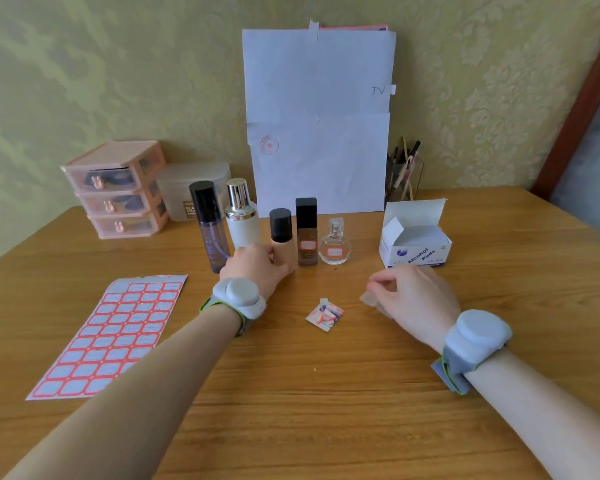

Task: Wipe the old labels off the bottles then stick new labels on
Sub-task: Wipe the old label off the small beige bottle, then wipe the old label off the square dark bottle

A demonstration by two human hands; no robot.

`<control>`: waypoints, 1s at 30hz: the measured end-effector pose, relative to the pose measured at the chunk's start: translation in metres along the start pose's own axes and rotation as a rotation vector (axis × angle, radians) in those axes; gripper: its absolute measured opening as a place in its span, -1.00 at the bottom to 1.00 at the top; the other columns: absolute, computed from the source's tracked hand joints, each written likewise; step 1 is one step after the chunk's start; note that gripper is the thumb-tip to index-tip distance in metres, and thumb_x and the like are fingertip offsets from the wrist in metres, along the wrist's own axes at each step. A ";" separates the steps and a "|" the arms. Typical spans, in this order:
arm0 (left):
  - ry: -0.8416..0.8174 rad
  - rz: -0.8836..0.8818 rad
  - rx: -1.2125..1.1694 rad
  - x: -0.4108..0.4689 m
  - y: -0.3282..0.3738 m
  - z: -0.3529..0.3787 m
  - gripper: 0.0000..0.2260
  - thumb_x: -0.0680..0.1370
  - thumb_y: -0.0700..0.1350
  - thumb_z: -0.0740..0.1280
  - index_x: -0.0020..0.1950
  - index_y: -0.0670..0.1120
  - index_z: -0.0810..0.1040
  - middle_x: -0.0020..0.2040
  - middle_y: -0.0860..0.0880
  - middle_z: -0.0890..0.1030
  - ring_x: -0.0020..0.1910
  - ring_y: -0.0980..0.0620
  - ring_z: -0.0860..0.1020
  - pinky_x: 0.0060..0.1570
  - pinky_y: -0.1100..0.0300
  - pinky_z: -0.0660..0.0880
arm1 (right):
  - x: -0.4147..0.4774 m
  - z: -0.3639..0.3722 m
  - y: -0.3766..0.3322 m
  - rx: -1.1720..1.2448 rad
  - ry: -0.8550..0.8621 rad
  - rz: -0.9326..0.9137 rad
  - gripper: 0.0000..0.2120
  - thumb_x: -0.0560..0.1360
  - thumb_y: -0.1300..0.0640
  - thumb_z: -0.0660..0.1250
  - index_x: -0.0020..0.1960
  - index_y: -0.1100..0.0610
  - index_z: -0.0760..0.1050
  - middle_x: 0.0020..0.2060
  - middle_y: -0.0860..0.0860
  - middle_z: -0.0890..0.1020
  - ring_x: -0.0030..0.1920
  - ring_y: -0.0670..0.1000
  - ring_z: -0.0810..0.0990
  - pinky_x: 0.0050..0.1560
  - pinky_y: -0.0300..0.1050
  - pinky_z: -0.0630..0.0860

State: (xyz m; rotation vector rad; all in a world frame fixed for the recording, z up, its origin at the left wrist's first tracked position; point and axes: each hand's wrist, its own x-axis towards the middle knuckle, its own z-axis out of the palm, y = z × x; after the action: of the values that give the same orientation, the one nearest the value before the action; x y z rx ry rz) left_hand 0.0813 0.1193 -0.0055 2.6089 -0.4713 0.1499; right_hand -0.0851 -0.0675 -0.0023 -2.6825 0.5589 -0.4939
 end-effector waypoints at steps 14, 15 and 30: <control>-0.001 0.046 0.263 0.001 0.002 -0.006 -0.69 0.60 0.16 0.26 0.02 -0.05 0.63 -0.17 -0.04 0.55 -0.16 -0.12 0.62 -0.17 0.08 0.56 | 0.097 -0.021 -0.089 0.295 -0.096 -0.156 -0.37 0.51 0.00 0.41 0.52 0.03 0.29 0.43 0.02 0.45 0.24 0.08 0.51 0.33 0.02 0.42; -0.003 0.051 0.251 0.000 -0.001 -0.008 -0.68 0.60 0.17 0.26 0.01 -0.04 0.64 -0.17 -0.04 0.56 -0.18 -0.11 0.62 -0.19 0.09 0.55 | 0.104 -0.019 -0.092 0.292 -0.146 -0.151 -0.31 0.49 0.01 0.44 0.54 0.02 0.24 0.43 0.05 0.44 0.11 0.08 0.53 0.24 0.02 0.48; 0.023 0.090 -0.109 -0.031 0.001 -0.011 -0.72 0.61 0.12 0.26 -0.08 0.00 0.68 -0.24 -0.02 0.66 -0.22 -0.08 0.64 -0.12 -0.02 0.65 | 0.108 -0.009 -0.088 0.190 -0.207 -0.277 -0.45 0.40 0.19 0.44 0.37 0.02 0.42 0.09 0.01 0.62 -0.35 0.01 0.63 -0.20 -0.12 0.58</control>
State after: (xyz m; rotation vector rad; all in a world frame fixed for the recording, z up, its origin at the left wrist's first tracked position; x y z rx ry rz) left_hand 0.0513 0.1330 -0.0011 2.4779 -0.5723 0.1790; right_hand 0.0317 -0.0411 0.0690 -2.5951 0.0774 -0.3158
